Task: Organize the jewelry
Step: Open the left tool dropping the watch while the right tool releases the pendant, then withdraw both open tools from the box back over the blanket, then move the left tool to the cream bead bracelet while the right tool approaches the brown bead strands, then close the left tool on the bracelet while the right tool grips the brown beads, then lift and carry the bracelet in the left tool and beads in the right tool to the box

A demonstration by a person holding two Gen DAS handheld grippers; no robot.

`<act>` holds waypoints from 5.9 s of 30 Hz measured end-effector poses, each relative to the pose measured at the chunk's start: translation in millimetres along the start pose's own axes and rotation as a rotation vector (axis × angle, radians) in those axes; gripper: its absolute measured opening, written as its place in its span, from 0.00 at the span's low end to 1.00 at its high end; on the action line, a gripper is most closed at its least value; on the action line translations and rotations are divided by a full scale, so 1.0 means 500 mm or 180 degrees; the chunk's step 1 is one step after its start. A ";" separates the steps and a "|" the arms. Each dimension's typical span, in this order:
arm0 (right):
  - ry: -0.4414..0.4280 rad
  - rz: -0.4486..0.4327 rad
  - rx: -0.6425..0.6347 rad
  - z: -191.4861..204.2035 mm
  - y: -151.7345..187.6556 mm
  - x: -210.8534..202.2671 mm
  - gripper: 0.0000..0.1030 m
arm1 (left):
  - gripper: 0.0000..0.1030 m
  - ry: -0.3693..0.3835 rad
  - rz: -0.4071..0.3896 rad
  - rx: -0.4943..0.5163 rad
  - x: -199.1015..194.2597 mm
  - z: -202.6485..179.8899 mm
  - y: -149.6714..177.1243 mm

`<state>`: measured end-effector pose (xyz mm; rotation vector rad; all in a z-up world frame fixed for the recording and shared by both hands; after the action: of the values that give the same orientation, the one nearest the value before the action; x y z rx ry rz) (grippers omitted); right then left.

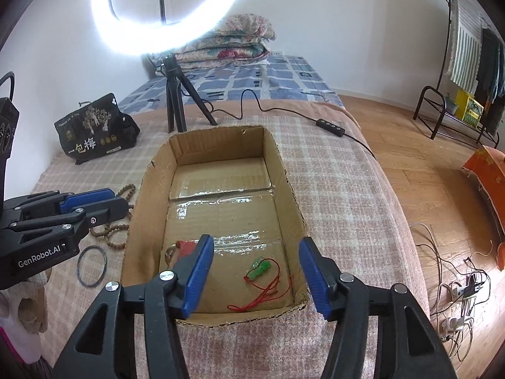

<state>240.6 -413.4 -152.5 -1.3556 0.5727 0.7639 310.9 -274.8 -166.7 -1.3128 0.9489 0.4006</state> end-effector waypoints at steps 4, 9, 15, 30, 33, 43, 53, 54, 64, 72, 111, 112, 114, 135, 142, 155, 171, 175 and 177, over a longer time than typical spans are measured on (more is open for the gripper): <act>0.0022 -0.0031 -0.0025 0.012 -0.002 -0.014 0.68 | 0.25 -0.0033 -0.0052 -0.0022 -0.021 0.014 -0.002; 0.0018 -0.0118 -0.0030 0.030 -0.007 -0.041 0.83 | 0.25 -0.0078 -0.0128 -0.0054 -0.053 0.034 -0.001; 0.0082 -0.0167 -0.0100 0.057 -0.011 -0.066 0.86 | 0.25 -0.0106 -0.0231 -0.0124 -0.105 0.065 0.001; 0.0336 -0.0299 -0.0327 0.128 -0.005 -0.114 1.00 | 0.61 -0.0397 -0.0481 -0.0201 -0.217 0.175 0.031; 0.0273 -0.0271 -0.0398 0.147 -0.003 -0.115 1.00 | 0.61 -0.0461 -0.0497 -0.0229 -0.234 0.212 0.046; -0.0062 -0.0255 -0.0614 0.233 -0.011 -0.101 1.00 | 0.61 -0.0642 -0.0419 -0.0424 -0.269 0.360 0.119; -0.0314 -0.0078 -0.0747 0.300 -0.026 -0.051 0.99 | 0.61 -0.0856 -0.0323 -0.0676 -0.297 0.501 0.198; -0.0353 -0.0053 -0.0734 0.303 -0.028 -0.045 0.99 | 0.61 -0.0885 -0.0293 -0.0689 -0.294 0.512 0.207; -0.0520 0.0236 -0.0802 0.354 -0.034 0.034 0.93 | 0.61 -0.0863 0.0011 -0.0787 -0.242 0.558 0.279; -0.0628 0.0500 -0.0762 0.377 -0.036 0.105 0.87 | 0.60 -0.0768 0.0189 -0.0834 -0.195 0.568 0.310; -0.0468 0.1370 -0.0605 0.403 -0.049 0.442 0.78 | 0.36 -0.0578 0.0527 -0.0905 -0.025 0.592 0.335; -0.0480 0.1368 -0.0580 0.402 -0.052 0.446 0.78 | 0.36 -0.0588 0.0524 -0.0898 -0.023 0.591 0.334; -0.0490 0.1376 -0.0552 0.400 -0.054 0.452 0.78 | 0.33 -0.0619 0.0510 -0.0887 -0.021 0.591 0.334; -0.0813 0.1124 -0.0377 0.418 -0.058 0.386 0.09 | 0.05 -0.0637 0.0372 -0.0968 -0.053 0.588 0.329; -0.0895 0.0968 -0.0375 0.423 -0.079 0.333 0.09 | 0.05 -0.0625 0.0277 -0.0980 -0.086 0.578 0.317; -0.0934 0.0684 -0.0519 0.435 -0.116 0.213 0.09 | 0.05 -0.0632 0.0109 -0.0885 -0.160 0.541 0.288; -0.0835 0.0417 -0.0684 0.411 -0.165 0.075 0.09 | 0.05 -0.0529 -0.0148 -0.0674 -0.235 0.463 0.213; -0.0808 0.0351 -0.0721 0.403 -0.180 0.044 0.08 | 0.05 -0.0483 -0.0190 -0.0617 -0.244 0.438 0.197; -0.0793 0.0317 -0.0738 0.397 -0.186 0.028 0.08 | 0.05 -0.0452 -0.0206 -0.0587 -0.246 0.424 0.190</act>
<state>307.9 -219.4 -75.0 -1.4234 0.3640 1.0895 246.3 -21.8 -139.0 -1.4579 0.7626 0.5341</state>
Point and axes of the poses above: each gripper's, at about its wrist camera, not at the fingertips, and x roughly the way its jaws point, z to its left, y to its underside, the point moved 5 cm from there along x, roughly the way its jaws point, and after that the axes turned 10 degrees about -y, right-handed, at the moved point
